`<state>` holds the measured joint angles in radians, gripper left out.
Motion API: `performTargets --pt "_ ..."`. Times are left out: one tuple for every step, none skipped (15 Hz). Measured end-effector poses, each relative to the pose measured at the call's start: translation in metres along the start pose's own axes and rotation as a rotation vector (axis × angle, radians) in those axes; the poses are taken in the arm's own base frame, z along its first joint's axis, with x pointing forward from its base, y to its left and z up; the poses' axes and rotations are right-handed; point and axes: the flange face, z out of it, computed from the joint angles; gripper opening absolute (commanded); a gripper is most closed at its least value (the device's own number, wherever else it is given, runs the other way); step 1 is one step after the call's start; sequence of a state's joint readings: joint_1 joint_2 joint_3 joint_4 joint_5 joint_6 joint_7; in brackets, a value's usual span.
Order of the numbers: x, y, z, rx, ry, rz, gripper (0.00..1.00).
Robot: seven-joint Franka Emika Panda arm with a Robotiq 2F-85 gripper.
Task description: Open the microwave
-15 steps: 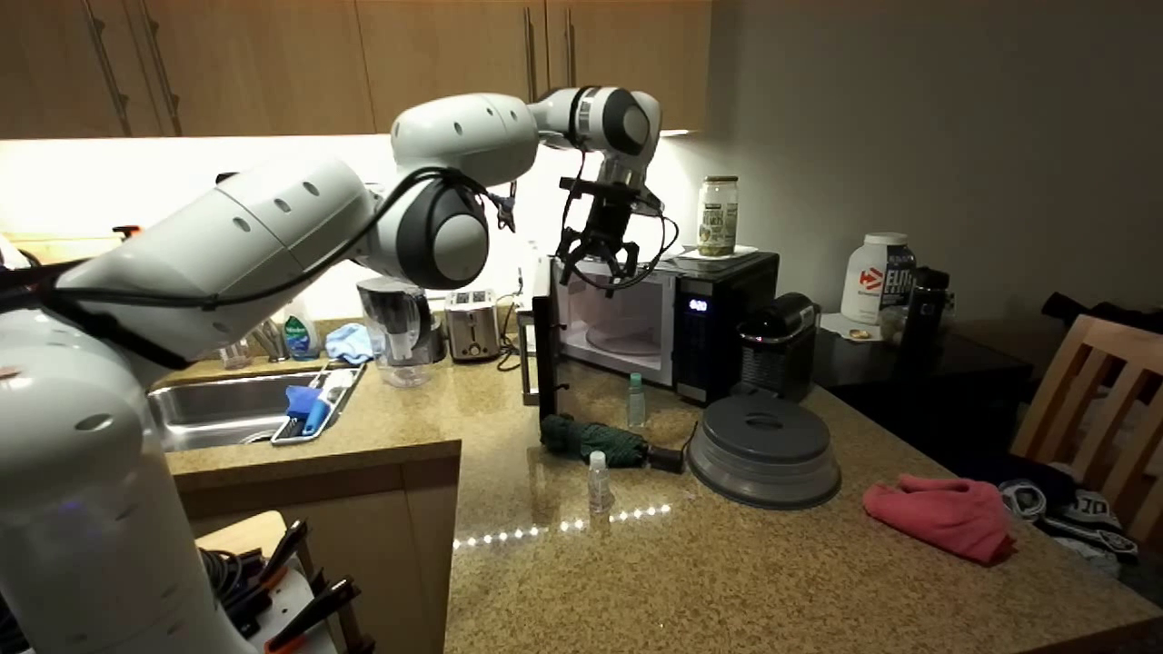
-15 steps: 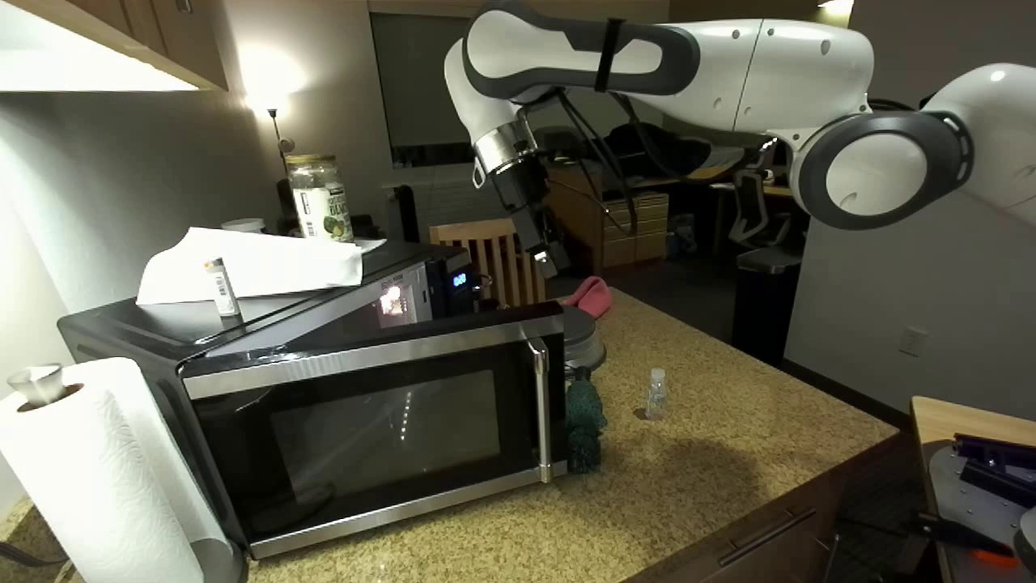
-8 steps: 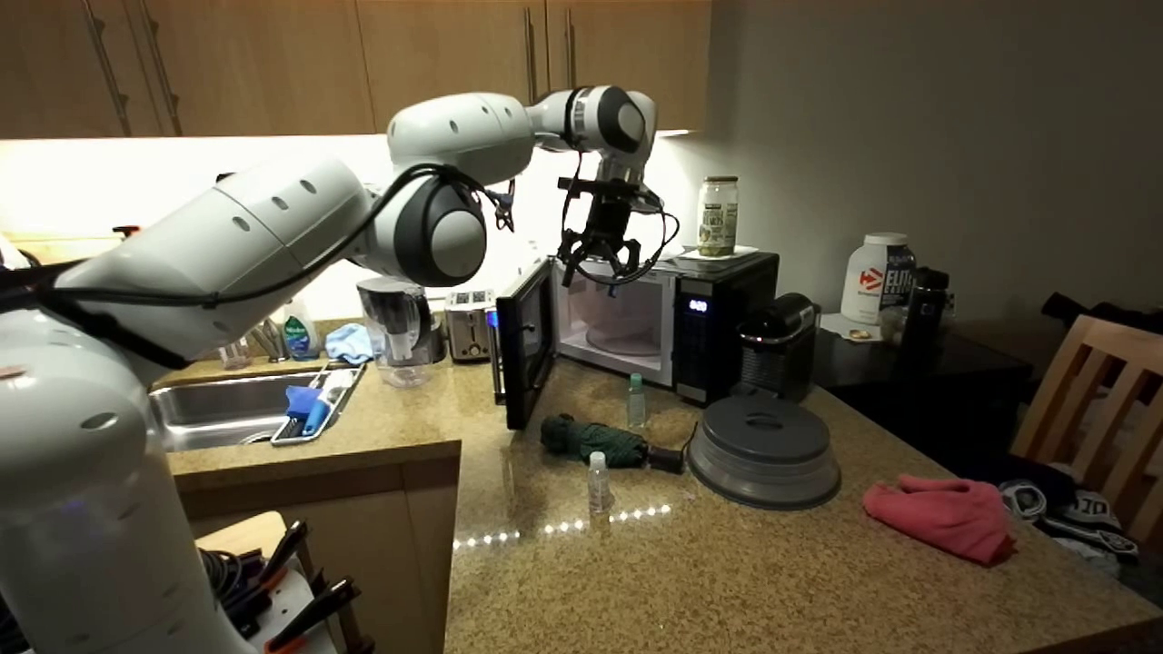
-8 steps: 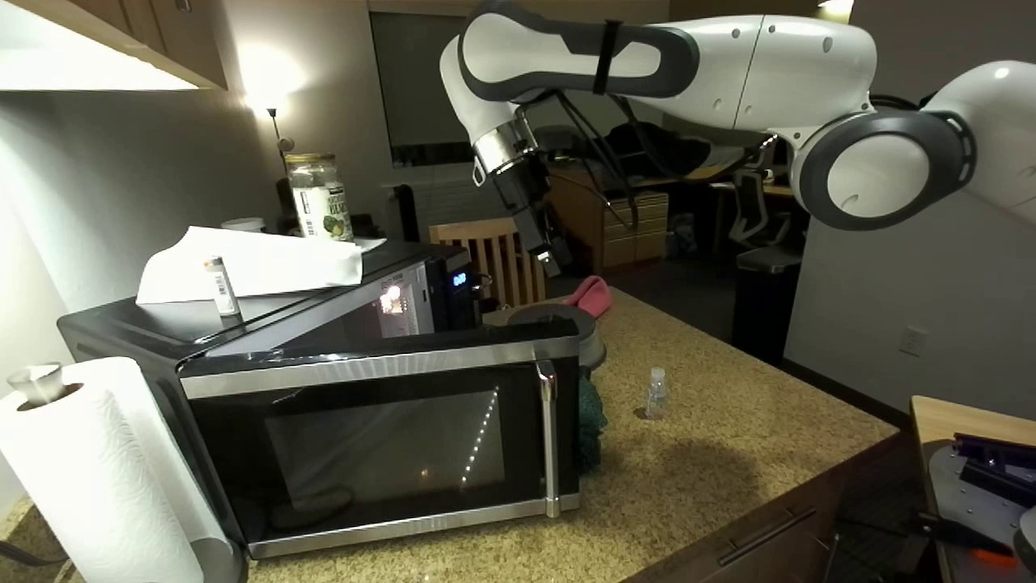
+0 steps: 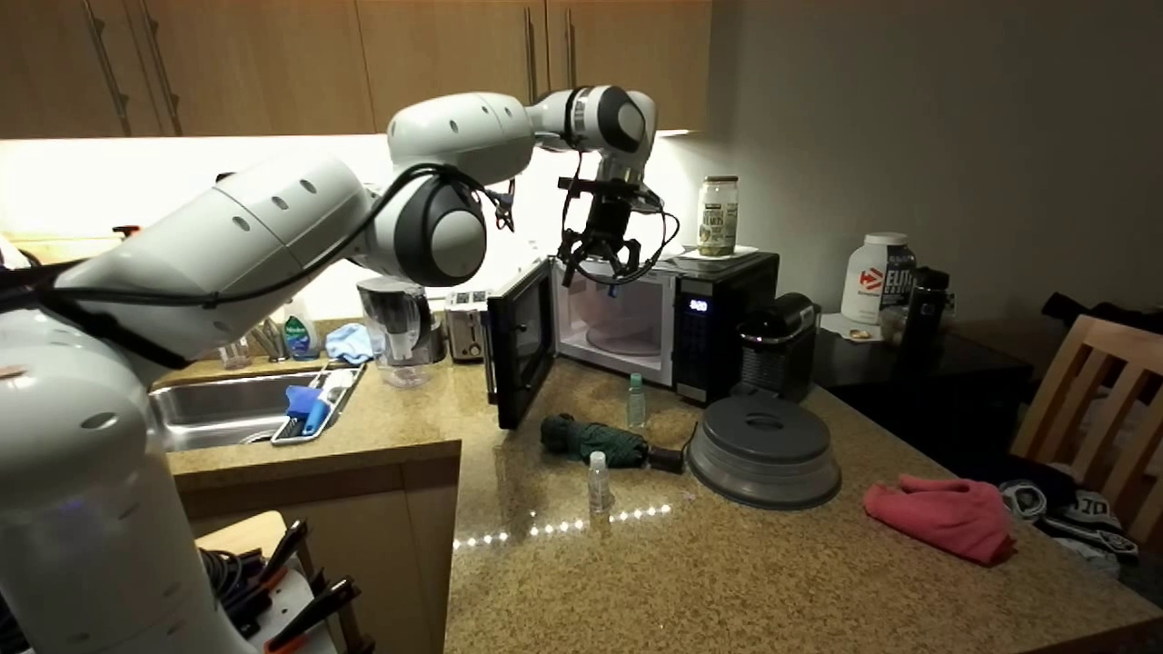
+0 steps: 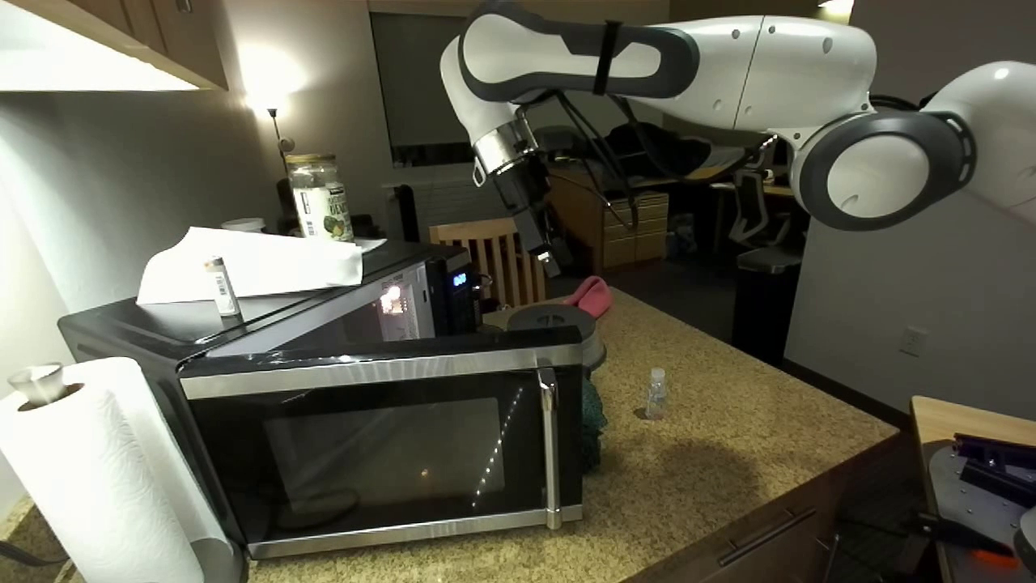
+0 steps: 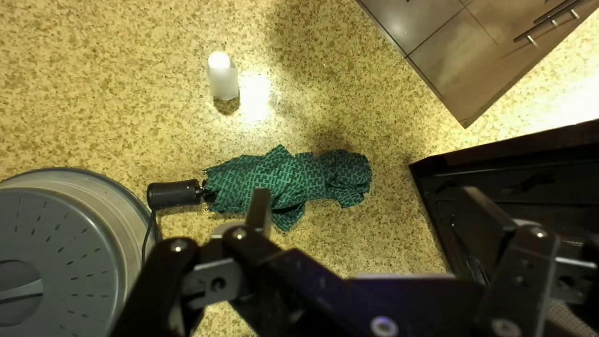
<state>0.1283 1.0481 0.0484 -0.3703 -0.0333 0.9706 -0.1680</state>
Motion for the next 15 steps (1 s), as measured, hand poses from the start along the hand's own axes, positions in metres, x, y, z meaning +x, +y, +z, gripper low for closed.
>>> performTargets --pt "0.0 0.0 0.0 0.0 0.0 0.0 1.0" --pt "0.001 0.0 0.001 0.0 -0.001 0.0 1.0" --pt "0.003 -0.003 0.003 0.001 -0.005 -0.003 1.0" --pt "0.006 -0.009 0.007 0.003 -0.012 -0.01 1.0" --pt "0.012 -0.02 0.013 0.005 -0.021 -0.02 1.0" --pt "0.019 -0.035 0.021 0.015 -0.033 -0.042 1.0" --pt "0.026 -0.053 0.031 0.024 -0.048 -0.071 1.0" --pt "0.034 -0.074 0.042 0.034 -0.065 -0.104 1.0" --pt "0.041 -0.098 0.054 0.039 -0.083 -0.133 1.0" --pt "0.047 -0.121 0.065 0.036 -0.098 -0.159 1.0" --pt "0.052 -0.14 0.075 0.033 -0.111 -0.182 1.0" --pt "0.056 -0.159 0.084 0.028 -0.121 -0.202 1.0" --pt "0.059 -0.177 0.093 0.024 -0.13 -0.221 1.0" --pt "0.061 -0.192 0.1 0.021 -0.139 -0.237 1.0" --pt "0.063 -0.204 0.107 0.024 -0.149 -0.248 1.0"
